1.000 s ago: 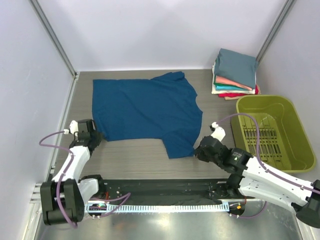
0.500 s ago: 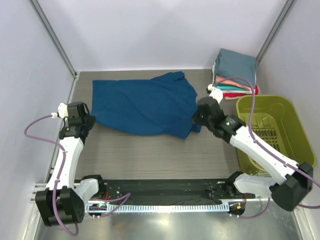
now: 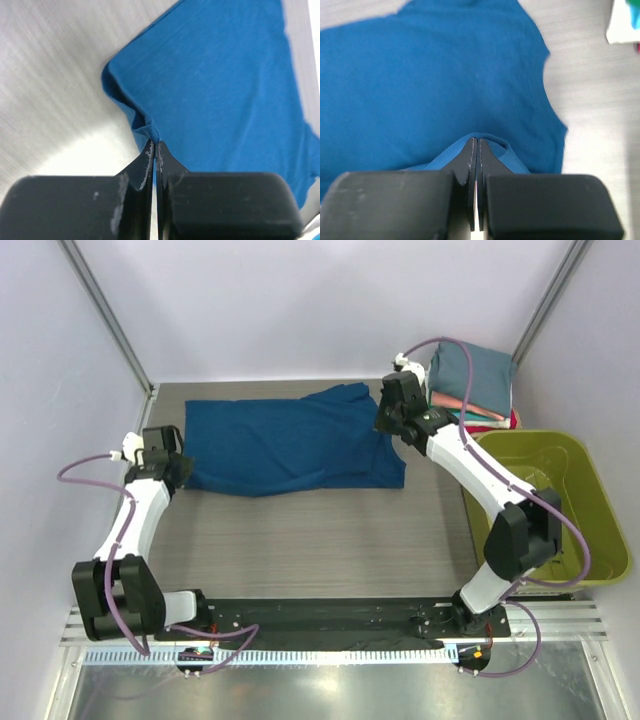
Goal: Fold and stack the t-shirts
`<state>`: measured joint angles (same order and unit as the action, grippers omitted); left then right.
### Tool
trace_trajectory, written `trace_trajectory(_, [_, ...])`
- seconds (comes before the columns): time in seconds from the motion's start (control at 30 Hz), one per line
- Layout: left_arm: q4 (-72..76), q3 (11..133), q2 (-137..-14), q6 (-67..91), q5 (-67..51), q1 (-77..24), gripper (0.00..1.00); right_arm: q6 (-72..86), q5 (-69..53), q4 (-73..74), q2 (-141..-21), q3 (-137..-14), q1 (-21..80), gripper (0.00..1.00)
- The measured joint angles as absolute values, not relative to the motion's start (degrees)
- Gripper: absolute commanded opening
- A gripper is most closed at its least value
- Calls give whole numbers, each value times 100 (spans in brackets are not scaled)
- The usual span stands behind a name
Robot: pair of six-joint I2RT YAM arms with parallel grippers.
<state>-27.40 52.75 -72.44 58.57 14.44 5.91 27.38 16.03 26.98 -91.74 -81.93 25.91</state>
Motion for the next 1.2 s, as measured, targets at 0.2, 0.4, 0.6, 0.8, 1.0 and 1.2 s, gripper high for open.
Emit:
trace_trajectory(0.2, [-2639, 5811, -7885, 5940, 1538, 663, 0, 2574, 1323, 2707, -10071, -9192, 2346, 1])
trace_trajectory(0.4, [-2692, 6499, -9008, 5977, 1584, 764, 0, 2515, 1114, 2803, -11382, -10495, 2112, 1])
trace_trajectory(0.6, [-3000, 7634, -10422, 5953, 1378, 1015, 17, 2399, 851, 3011, -12964, -12278, 1931, 60])
trace_trajectory(0.8, [-3319, 8534, -11187, 5778, 917, 1253, 70, 2211, 613, 3116, -13498, -12870, 1671, 87])
trace_trajectory(1.0, [-2945, 6827, -9972, 5795, 681, 1251, 65, 2370, 567, 2707, -11677, -9968, 1409, 87])
trace_trajectory(1.2, [-2589, 5284, -8978, 5706, 733, 1157, 66, 2692, 99, 2014, -9907, -7338, 1345, 84])
